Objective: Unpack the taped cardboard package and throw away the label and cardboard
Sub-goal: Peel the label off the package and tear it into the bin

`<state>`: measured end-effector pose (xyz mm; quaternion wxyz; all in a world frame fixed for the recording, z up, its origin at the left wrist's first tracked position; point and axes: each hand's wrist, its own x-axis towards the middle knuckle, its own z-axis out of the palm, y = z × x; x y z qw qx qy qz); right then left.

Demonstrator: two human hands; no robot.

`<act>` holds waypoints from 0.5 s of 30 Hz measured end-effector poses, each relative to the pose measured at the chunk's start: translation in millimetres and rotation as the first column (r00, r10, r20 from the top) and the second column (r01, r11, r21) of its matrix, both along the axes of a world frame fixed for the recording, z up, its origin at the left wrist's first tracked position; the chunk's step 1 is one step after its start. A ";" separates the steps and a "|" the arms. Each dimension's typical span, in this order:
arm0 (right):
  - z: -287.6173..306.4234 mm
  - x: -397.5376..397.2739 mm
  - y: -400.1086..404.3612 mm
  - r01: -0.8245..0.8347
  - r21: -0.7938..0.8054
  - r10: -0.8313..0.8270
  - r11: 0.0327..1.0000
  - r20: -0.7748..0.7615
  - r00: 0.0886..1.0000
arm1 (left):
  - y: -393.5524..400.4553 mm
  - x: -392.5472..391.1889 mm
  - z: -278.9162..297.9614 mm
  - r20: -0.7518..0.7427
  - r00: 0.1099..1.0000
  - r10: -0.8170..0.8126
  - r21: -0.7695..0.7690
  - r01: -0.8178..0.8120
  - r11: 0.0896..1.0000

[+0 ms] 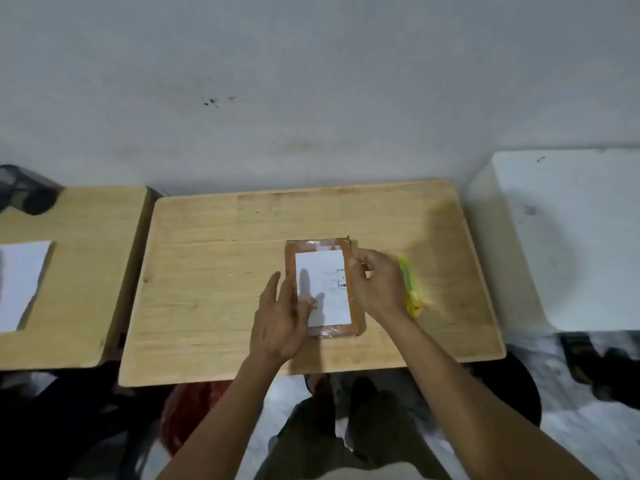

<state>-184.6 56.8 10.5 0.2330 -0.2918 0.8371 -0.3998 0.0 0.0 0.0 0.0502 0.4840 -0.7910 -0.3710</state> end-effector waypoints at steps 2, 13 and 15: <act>-11.8 2.7 -7.2 0.021 0.018 -0.021 1.000 0.008 1.000 | -1.6 -4.8 -15.5 -0.032 0.999 0.016 -0.001 -0.016 1.000; -46.0 -5.2 -28.8 -0.073 0.222 0.103 0.972 -0.129 0.986 | 1.4 -21.5 -72.9 -0.016 1.000 -0.021 -0.145 0.018 0.989; -47.1 -8.6 -32.5 -0.061 0.233 0.090 0.970 -0.114 0.989 | 0.8 -21.6 -77.3 -0.032 0.999 -0.032 -0.170 0.026 0.985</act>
